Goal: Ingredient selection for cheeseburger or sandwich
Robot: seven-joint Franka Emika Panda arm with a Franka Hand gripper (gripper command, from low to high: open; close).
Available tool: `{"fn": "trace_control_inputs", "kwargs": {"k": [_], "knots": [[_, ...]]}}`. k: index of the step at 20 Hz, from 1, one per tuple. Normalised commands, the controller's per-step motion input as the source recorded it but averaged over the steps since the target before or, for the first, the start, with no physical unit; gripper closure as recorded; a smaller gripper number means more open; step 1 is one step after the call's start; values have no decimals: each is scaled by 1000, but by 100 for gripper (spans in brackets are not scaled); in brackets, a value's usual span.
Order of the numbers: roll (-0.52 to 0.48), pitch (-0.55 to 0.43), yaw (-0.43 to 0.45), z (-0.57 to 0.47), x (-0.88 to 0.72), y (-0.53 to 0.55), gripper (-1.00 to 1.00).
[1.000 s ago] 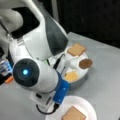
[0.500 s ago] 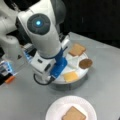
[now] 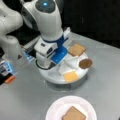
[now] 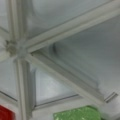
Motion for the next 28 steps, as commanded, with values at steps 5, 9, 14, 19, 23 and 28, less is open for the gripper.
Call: {"fn": "trace_control_inputs", "kwargs": {"k": [5,9,14,19,23,28], "knots": [[-295,-101,39,-88,-112,246,-100],[-319,-72,24,-120,-126,281,-100],[-246,-84,37,-166,-129,172,-100],[-189,-111,71,-182,-95,-22,-100],[-164,-111,88,-217,-65,-29,-100],[-134,-99,67,-196,-50,55,-100]]}}
